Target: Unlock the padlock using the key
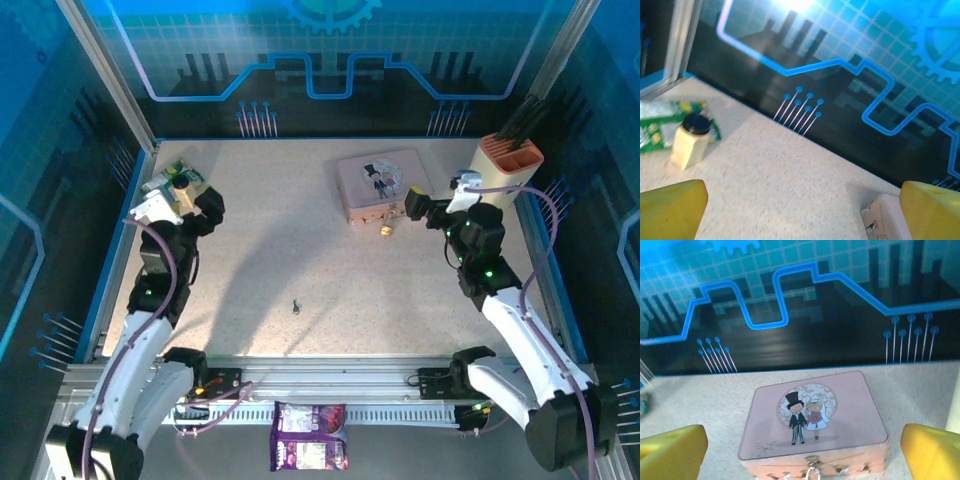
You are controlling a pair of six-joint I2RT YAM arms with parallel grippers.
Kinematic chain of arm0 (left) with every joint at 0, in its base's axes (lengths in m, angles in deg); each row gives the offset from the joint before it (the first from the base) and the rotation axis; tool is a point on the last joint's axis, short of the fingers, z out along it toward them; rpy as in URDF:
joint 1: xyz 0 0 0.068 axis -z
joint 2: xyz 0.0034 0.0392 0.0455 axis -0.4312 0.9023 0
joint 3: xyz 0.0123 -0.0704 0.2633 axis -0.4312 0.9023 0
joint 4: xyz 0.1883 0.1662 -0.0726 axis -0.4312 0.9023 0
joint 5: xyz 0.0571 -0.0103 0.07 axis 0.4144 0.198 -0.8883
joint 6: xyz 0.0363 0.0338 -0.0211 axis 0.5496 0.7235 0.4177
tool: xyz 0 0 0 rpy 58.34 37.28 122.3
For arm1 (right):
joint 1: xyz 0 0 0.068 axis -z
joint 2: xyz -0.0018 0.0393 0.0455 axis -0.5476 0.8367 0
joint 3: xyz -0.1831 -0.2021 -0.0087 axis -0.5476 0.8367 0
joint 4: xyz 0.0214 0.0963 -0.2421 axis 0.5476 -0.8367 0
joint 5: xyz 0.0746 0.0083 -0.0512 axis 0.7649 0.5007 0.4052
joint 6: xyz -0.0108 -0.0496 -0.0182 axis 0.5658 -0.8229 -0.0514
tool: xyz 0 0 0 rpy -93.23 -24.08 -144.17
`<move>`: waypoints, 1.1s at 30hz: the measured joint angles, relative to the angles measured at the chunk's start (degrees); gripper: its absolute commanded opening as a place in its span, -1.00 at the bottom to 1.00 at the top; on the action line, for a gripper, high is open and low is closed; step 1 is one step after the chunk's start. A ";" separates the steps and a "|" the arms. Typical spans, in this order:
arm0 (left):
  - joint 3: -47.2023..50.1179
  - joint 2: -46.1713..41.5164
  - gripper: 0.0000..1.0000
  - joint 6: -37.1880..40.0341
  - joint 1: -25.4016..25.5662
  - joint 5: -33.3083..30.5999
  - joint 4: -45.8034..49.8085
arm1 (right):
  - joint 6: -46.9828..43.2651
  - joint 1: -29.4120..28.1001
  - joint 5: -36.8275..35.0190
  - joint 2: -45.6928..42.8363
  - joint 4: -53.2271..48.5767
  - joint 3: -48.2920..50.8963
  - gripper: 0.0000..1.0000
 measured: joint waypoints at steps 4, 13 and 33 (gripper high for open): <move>2.91 -4.55 0.99 -2.80 -0.11 2.12 7.89 | 5.81 5.62 6.45 -1.33 -10.05 0.46 0.99; 2.73 1.09 0.98 -2.71 8.13 11.76 21.09 | 8.90 -12.68 6.34 -0.37 -26.93 0.81 0.92; 9.14 -6.45 0.99 -5.09 23.98 -1.62 29.20 | 26.18 -50.99 2.29 39.06 -24.11 -13.99 0.10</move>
